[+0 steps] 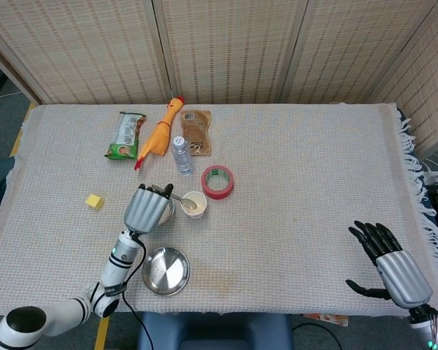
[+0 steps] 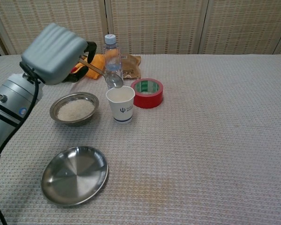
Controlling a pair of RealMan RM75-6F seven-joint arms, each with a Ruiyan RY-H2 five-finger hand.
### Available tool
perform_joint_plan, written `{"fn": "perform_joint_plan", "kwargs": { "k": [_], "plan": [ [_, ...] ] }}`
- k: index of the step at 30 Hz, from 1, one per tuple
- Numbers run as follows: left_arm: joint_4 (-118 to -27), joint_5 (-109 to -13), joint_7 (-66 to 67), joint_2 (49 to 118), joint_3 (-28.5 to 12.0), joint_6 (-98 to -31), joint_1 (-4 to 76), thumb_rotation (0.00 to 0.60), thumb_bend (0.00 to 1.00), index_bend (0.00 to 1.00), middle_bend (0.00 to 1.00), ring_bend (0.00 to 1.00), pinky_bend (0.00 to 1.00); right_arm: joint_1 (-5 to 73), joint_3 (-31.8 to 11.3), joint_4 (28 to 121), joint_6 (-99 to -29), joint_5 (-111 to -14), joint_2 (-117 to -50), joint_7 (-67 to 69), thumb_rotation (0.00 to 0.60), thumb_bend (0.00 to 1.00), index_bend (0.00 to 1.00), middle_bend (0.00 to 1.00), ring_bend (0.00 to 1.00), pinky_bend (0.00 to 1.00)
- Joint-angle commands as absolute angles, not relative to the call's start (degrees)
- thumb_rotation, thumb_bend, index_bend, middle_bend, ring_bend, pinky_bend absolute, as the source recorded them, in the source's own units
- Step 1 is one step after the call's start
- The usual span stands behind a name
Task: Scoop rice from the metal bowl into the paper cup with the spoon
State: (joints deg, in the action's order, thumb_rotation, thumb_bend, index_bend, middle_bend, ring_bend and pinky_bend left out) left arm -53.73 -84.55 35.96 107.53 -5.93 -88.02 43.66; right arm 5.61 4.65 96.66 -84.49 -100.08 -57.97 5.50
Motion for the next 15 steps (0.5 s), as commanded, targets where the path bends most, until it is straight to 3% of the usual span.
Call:
{"fn": "perform_joint_plan", "kwargs": {
  "k": [1,7,15],
  "plan": [
    [-79.1,-77.8,44.2,90.7,-4.6,-84.6,35.4,0.6,0.41,0.76,1.0,1.0,1.0,5.7,4.7,96.7,-84.3,-100.1,-58.0,5.4,0.459,0.11,0.0,0.0,0.0,0.0],
    [-86.5,-71.3,49.0,84.8,-1.6,-81.7,30.4,0.6,0.41,0.75,1.0,1.0,1.0,5.8,4.9,96.9,-83.7,-100.4,-58.3,4.7,0.459,0.11,0.0,0.0,0.0,0.0],
    [-86.4,-62.4,53.1,85.6,0.1,-75.3,28.0,0.6,0.41,0.72,1.0,1.0,1.0,5.6,5.3,97.2,-84.1,-101.0,-58.4,4.4,0.46,0.11,0.0,0.0,0.0,0.0]
  ]
}}
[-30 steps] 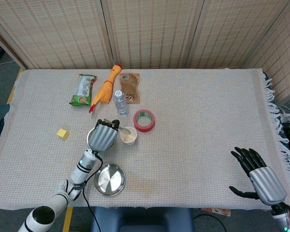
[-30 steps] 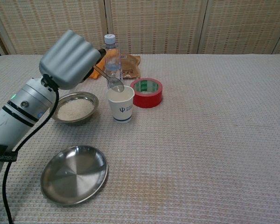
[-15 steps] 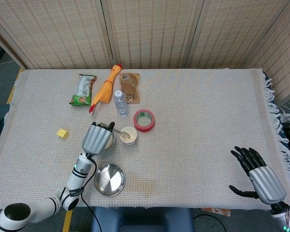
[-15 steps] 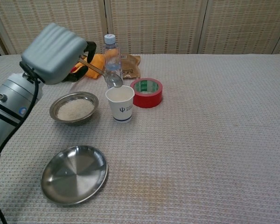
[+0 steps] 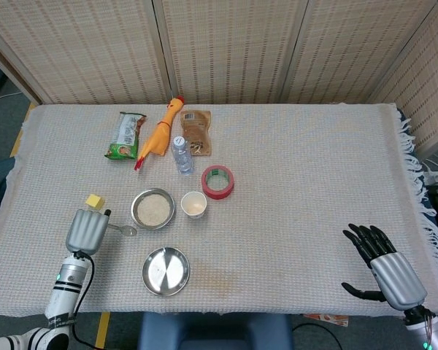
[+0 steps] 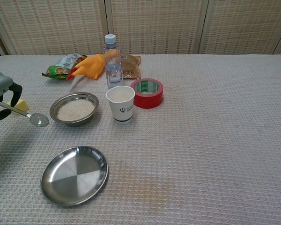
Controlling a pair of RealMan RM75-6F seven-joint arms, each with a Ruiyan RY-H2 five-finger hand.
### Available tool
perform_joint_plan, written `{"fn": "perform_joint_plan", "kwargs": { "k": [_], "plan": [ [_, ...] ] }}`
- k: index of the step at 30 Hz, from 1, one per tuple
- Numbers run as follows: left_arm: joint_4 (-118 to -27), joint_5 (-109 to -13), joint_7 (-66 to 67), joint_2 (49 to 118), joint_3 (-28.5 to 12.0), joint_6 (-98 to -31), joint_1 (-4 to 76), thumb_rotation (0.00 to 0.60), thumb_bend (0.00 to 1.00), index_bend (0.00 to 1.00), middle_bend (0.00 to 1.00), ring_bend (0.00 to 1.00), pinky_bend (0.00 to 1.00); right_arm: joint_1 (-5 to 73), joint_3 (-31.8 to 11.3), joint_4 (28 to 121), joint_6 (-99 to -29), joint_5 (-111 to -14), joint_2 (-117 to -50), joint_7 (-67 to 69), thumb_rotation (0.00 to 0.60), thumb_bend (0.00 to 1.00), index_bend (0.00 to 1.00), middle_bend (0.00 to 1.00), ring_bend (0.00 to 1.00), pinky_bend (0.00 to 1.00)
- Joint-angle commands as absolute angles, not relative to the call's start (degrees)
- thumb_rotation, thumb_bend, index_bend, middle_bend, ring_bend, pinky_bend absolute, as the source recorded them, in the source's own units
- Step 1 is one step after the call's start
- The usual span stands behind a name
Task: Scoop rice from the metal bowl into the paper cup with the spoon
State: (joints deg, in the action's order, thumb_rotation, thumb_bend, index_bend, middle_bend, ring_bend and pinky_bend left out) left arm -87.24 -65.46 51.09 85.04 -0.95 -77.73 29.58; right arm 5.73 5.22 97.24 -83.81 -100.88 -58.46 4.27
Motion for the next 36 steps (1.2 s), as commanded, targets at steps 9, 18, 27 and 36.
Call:
{"fn": "perform_joint_plan", "kwargs": {
  "k": [9,18,27,36],
  "plan": [
    [-82.0,-60.4,51.5,88.0,0.1,-73.0,26.7,0.6,0.41,0.58,1.0,1.0,1.0,6.1,5.3,96.9,-83.0,-100.6,-58.4,4.9,0.46,0.11,0.0,0.0,0.0,0.0],
    [-83.8,-56.9,51.7,86.6,-1.2,-70.2,26.7,0.6,0.41,0.21,1.0,1.0,1.0,6.0,5.3,97.1,-83.2,-100.7,-58.6,4.3,0.458,0.11,0.0,0.0,0.0,0.0],
    [-93.3,-60.9,40.0,80.5,-2.7,-73.9,23.4,0.6,0.41,0.1,0.99,0.98,1.0,5.8,5.2,96.9,-83.9,-100.8,-58.6,4.3,0.459,0.11,0.0,0.0,0.0,0.0],
    [-96.9,-90.0,0.8,68.6,5.1,-88.6,12.2,0.6,0.4,0.0,0.13,0.06,0.24,4.9,3.5,97.0,-84.2,-97.1,-59.6,-0.4,0.459,0.11,0.0,0.0,0.0,0.0]
  ]
}}
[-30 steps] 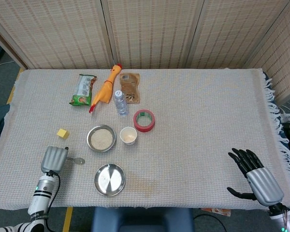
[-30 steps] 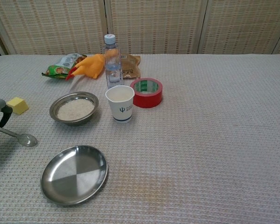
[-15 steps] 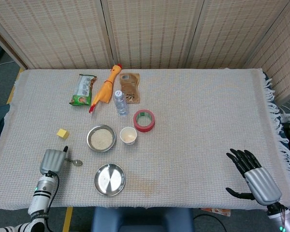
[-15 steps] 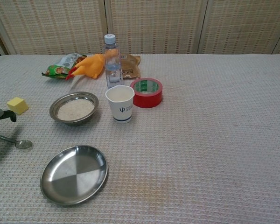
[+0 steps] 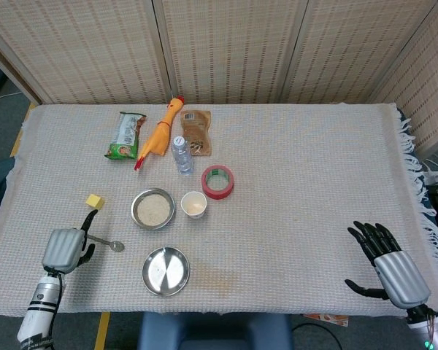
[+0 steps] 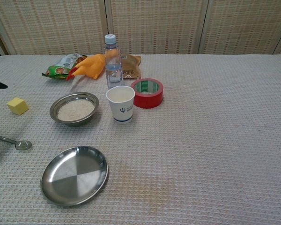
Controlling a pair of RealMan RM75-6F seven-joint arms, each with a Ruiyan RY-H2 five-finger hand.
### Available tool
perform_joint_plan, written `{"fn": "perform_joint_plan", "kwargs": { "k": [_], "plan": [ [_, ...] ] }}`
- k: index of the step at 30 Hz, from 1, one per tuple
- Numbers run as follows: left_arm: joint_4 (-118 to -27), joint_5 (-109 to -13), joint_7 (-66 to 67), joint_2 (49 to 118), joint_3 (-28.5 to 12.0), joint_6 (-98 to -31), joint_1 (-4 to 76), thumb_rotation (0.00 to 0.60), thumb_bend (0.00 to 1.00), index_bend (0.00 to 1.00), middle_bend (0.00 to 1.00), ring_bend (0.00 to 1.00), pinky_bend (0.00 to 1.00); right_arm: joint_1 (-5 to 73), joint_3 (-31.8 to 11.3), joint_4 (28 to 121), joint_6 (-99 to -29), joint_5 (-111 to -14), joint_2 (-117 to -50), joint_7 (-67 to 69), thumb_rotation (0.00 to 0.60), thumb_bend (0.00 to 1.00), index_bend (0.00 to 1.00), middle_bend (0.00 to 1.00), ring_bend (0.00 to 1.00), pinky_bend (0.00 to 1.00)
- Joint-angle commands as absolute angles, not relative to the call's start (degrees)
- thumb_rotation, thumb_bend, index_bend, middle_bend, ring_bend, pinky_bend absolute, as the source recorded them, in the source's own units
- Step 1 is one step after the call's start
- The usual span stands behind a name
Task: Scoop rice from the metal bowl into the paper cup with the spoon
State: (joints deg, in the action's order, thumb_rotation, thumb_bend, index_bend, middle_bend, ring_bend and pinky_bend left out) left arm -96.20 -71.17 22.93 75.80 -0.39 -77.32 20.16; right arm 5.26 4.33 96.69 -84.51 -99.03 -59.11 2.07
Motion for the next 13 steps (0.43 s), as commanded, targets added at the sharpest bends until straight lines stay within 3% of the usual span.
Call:
{"fn": "perform_joint_plan", "kwargs": {
  "k": [1,5,13],
  "plan": [
    [-95.9,-91.5,-2.5,68.4,6.3,-89.8,11.1,0.6,0.4,0.0,0.07,0.02,0.2,4.8,3.3,97.2,-84.1,-96.5,-59.7,-1.2,0.459,0.11,0.0,0.0,0.0,0.0],
    [-93.4,-95.6,-12.7,65.3,9.8,-89.8,9.8,0.6,0.38,0.0,0.0,0.0,0.12,4.8,3.1,97.5,-83.9,-96.3,-60.3,-3.0,0.458,0.11,0.0,0.0,0.0,0.0],
    [-90.2,-98.5,-11.8,66.0,8.4,-93.4,8.6,0.6,0.38,0.0,0.0,0.0,0.08,4.7,3.4,97.6,-83.8,-96.9,-60.7,-3.8,0.457,0.11,0.0,0.0,0.0,0.0]
  ]
}}
